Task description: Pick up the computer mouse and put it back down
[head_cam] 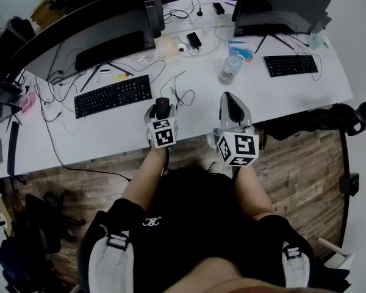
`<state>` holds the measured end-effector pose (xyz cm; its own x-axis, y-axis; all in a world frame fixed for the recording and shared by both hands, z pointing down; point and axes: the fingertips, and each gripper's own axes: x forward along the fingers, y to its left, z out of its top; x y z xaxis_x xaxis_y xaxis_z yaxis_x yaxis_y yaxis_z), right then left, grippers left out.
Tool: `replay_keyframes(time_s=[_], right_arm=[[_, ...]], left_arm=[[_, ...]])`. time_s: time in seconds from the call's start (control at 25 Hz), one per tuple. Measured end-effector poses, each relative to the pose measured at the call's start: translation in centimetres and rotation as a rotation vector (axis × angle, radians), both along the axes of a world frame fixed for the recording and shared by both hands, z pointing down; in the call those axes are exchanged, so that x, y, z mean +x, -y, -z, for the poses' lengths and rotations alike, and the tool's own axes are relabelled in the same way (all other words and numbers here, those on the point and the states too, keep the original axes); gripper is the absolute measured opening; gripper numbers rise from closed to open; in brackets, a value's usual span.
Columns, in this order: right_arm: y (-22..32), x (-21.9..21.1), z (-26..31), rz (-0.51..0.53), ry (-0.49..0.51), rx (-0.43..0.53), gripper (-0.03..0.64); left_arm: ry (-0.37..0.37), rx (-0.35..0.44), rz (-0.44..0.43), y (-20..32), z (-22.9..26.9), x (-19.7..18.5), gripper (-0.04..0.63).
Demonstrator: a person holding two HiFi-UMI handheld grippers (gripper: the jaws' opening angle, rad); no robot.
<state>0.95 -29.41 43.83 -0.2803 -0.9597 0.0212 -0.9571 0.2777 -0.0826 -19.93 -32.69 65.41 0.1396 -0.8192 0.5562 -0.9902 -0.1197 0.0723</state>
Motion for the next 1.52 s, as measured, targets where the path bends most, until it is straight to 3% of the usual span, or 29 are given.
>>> replay_keyframes(time_s=[0.28,0.6,0.84,1.08,1.12,1.24,1.32,1.52], right_arm=[[-0.7,0.9,-0.8,-0.023,-0.017,-0.025,-0.002],[-1.4,1.8,-1.3,-0.040,-0.024,-0.041,-0.002],[-1.7,2.1,-1.5,-0.037,-0.024,-0.043,-0.002],[-1.3,1.7,-0.9,-0.025,-0.009,-0.022,-0.002],[-1.1,1.6,-0.7,-0.025,-0.003,-0.016,-0.002],[-0.5,1.4,-0.1,-0.025,0.022,0.005,-0.002],[0.0,1.0,0.5,-0.018,0.040,0.020,-0.002],[1.0,-0.7,2.5,0.010,0.053,0.072,-0.002]], left_arm=[[0.011,-0.127,0.036,0.9,-5.8,-0.6,0.327],[-0.002,-0.233,0.098,1.6,-8.8,-0.5,0.328],[0.032,-0.243,0.065,1.1,-10.0,0.2,0.327],[0.017,-0.104,0.076,0.4,-5.0,-0.4,0.324],[0.005,-0.068,0.086,0.2,-3.3,-0.7,0.303],[-0.002,0.067,0.114,-0.4,2.3,-1.9,0.107],[0.008,0.165,0.104,-0.6,5.9,-2.6,0.054],[-0.031,0.373,0.049,-1.5,15.7,-2.7,0.054]])
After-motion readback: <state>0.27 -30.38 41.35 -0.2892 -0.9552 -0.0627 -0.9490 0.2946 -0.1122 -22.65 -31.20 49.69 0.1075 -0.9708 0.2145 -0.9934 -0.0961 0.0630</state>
